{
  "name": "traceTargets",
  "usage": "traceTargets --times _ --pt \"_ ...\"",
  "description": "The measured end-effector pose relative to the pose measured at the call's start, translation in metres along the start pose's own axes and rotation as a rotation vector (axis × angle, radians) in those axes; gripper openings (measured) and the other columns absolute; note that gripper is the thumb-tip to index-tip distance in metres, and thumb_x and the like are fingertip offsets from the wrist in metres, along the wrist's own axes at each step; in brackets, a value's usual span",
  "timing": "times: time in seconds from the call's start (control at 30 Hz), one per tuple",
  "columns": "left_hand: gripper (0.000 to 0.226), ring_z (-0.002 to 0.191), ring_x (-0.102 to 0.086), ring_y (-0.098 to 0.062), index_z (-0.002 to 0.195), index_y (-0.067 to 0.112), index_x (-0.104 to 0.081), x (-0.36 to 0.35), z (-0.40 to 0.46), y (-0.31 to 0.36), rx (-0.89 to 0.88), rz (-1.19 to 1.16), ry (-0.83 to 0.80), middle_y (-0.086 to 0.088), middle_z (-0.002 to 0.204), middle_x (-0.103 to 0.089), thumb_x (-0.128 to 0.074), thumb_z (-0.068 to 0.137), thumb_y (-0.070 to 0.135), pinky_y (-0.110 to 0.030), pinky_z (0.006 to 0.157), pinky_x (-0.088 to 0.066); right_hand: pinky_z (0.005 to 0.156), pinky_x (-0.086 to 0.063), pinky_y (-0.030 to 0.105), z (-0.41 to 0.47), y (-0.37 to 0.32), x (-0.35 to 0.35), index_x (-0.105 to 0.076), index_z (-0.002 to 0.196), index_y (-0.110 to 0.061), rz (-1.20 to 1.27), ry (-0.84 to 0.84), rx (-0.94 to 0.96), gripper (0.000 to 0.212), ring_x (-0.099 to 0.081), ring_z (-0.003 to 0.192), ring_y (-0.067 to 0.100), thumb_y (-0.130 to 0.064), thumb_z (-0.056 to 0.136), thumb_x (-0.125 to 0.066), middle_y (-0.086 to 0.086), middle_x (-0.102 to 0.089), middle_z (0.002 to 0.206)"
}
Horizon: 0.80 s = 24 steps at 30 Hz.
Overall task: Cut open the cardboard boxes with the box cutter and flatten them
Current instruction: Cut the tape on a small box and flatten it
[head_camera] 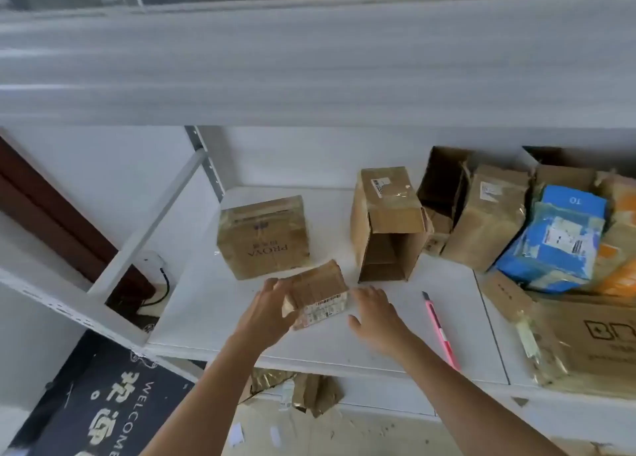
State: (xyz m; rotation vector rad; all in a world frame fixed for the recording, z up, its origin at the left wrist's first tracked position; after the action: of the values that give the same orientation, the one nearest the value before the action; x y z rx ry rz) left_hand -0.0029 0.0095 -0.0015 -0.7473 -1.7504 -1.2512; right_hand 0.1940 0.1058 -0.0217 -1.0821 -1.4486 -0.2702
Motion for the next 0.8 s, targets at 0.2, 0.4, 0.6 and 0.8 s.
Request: traceTargets --times 0.2,0.4,0.6,0.8 --pt "0.059 0.101 -0.046 -0.011 0.142 0.022 -0.045 -0.003 0.024 -0.018 -0.029 -0.068 -0.1 0.0 0.121 -0.05 -0.07 0.089 0.03 -0.02 0.086 -0.036 0.101 -0.038 0.032 0.013 -0.014 -0.021 -0.036 0.145 -0.012 0.207 -0.001 -0.164 0.048 -0.042 0.126 0.028 -0.021 0.1 -0.049 0.013 -0.047 0.135" --pt "0.053 0.079 -0.048 -0.006 0.129 0.019 -0.056 -0.01 0.036 -0.012 -0.024 -0.09 -0.153 0.005 0.098 -0.052 -0.077 0.082 0.031 -0.014 0.061 -0.034 0.096 -0.043 0.026 -0.001 -0.013 -0.024 -0.038 0.144 -0.021 0.453 0.074 -0.167 0.045 -0.049 0.123 0.024 -0.016 0.101 -0.05 0.011 -0.049 0.13" --pt "0.032 0.08 -0.063 -0.008 0.113 0.015 -0.066 -0.032 0.021 0.018 0.082 -0.359 -0.274 0.006 0.093 -0.066 -0.075 0.086 0.029 -0.013 0.062 -0.05 0.099 -0.051 0.033 -0.035 0.011 -0.006 -0.04 0.147 -0.025 0.536 0.122 -0.171 0.048 -0.052 0.125 0.02 -0.014 0.101 -0.051 0.006 -0.055 0.133" --pt "0.021 0.07 -0.069 -0.023 0.099 0.001 -0.067 -0.066 0.007 0.069 0.435 -0.761 -0.246 -0.012 0.082 -0.071 -0.066 0.093 0.021 -0.041 0.072 -0.062 0.105 -0.043 0.031 -0.062 0.061 0.01 -0.055 0.136 -0.009 0.322 0.332 -0.235 0.04 -0.055 0.122 0.024 -0.006 0.096 -0.055 0.011 -0.06 0.129"
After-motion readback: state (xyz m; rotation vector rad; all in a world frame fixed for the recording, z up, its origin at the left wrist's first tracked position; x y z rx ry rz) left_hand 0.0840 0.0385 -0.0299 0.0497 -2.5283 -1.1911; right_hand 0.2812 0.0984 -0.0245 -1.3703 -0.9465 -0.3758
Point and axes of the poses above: each hand's wrist, its own z-axis towards the middle knuckle, its own x-axis out of the back of the hand, y = z × x, the point moved 1 cm from there along z, towards the middle knuckle
